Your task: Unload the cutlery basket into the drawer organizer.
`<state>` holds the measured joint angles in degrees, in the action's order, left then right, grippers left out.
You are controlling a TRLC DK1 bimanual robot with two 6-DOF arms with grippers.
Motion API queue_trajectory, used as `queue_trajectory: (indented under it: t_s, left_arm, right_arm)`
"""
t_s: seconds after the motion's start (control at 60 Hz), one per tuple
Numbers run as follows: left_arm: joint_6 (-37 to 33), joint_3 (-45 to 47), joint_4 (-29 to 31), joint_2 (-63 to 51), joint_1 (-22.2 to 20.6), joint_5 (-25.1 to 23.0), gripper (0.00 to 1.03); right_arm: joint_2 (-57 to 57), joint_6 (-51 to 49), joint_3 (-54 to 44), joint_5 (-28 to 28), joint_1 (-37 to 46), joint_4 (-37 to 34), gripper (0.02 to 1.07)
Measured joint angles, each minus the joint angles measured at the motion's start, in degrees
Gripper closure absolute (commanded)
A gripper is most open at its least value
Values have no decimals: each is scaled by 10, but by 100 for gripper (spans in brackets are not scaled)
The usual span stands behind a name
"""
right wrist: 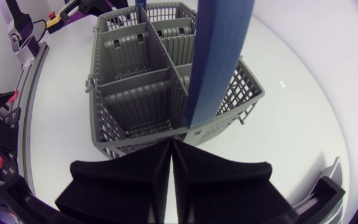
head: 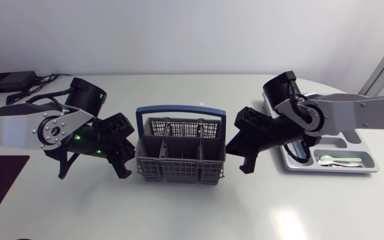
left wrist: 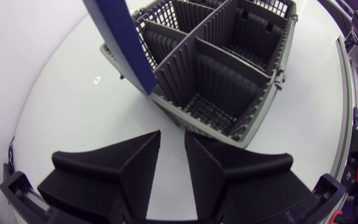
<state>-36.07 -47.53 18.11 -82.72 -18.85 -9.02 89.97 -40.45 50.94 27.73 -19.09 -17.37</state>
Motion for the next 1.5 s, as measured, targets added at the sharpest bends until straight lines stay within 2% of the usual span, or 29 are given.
queue_trajectory:
  t_s: [0.583,0.967,1.4,1.5]
  left_arm:
    - [4,-41,-2,-30,-9,3,75]
    - [5,-52,-2,-47,-7,3,73]
    - [11,-54,-12,-50,13,-3,69]
    - [11,-54,-13,-50,34,-7,69]
  right_arm:
    - [76,17,66,-38,3,11,101]
    - [78,17,67,-45,5,14,101]
    - [76,17,58,-51,5,23,101]
    - [74,16,39,-56,10,24,101]
